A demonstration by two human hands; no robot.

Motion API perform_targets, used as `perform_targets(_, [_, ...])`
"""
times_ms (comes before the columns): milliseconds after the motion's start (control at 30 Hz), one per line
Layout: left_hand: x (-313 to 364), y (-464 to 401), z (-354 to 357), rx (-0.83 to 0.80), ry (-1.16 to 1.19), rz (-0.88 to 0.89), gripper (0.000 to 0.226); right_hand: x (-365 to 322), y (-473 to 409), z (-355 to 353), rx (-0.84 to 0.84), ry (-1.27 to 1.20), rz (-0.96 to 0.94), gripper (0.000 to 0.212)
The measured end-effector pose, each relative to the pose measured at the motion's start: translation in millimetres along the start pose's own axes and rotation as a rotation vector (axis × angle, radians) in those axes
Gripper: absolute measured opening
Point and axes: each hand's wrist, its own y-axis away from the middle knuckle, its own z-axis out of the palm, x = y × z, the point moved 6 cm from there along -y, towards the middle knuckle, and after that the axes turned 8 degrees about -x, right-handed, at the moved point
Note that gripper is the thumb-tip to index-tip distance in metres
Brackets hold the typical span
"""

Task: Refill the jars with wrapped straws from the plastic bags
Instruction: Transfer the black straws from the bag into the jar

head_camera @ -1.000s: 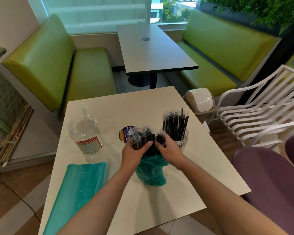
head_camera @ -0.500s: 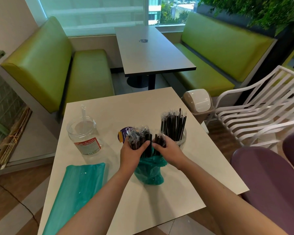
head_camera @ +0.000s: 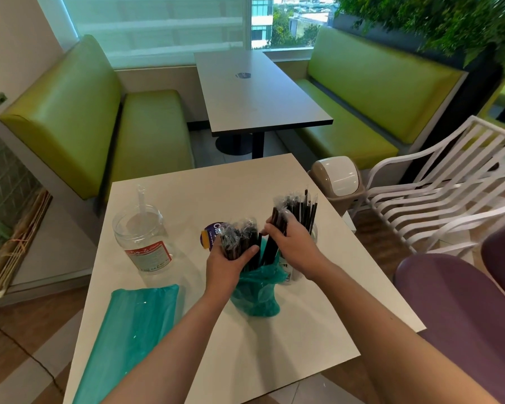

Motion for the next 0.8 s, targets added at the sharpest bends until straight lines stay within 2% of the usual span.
perform_targets(167, [-1,-1,-2,0.010,-0.004,-0.006,0.079,-29,-1,-28,0.111,0.012,-0.044,0.027])
perform_targets(333, [-1,-2,-1,-0.004,0.002,-0.014,0.079,-70,-6,-74,0.242,-0.007,-0.117,0.025])
perform_targets(533, [-3,-5,0,0.000,-0.006,-0.022,0.079,-84,-13,-112,0.401,0.013,-0.151,0.027])
perform_targets(800, [-7,-10,1,0.000,0.009,-0.044,0.079,-40,-27,-93,0.363,0.305,-0.040,0.032])
